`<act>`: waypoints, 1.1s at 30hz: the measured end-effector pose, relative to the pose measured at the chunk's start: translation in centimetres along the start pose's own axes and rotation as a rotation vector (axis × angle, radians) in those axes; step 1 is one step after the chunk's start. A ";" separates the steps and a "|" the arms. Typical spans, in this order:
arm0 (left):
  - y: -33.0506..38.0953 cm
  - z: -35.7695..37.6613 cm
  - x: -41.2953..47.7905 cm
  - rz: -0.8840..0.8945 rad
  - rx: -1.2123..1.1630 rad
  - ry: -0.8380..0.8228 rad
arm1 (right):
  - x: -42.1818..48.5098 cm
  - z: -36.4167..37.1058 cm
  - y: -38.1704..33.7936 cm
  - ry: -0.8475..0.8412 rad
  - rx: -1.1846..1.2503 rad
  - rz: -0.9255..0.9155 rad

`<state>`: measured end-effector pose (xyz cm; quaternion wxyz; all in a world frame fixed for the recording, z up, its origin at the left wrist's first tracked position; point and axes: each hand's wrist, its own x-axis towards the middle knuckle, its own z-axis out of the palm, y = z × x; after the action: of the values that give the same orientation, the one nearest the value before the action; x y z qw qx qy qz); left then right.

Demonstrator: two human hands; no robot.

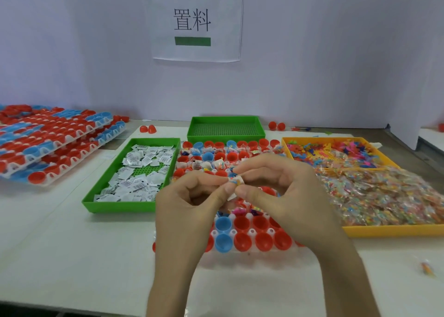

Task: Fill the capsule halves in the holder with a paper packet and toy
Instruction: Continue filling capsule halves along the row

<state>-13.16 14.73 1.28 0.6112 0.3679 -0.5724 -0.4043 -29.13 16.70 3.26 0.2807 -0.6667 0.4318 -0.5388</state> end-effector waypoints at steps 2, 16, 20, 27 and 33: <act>0.0 -0.2 0.0 0.023 0.061 -0.044 | -0.1 0.2 0.0 0.023 -0.001 -0.011; -1.1 -5.3 -1.0 -0.117 0.975 -0.508 | -0.9 3.5 1.9 -0.162 -0.332 0.068; -1.6 -5.4 -0.7 -0.132 0.927 -0.466 | -0.8 4.6 2.4 -0.228 -0.346 0.073; -1.8 -5.7 -0.6 -0.141 0.919 -0.446 | -0.9 5.6 3.1 -0.333 -0.386 0.110; -2.0 -5.7 -0.6 -0.138 0.904 -0.443 | -1.1 5.9 3.1 -0.346 -0.425 0.091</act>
<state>-7.63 14.39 -1.25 0.2267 0.5378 -0.7805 -0.2239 -24.36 15.64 -1.39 0.2282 -0.7727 0.5102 -0.3011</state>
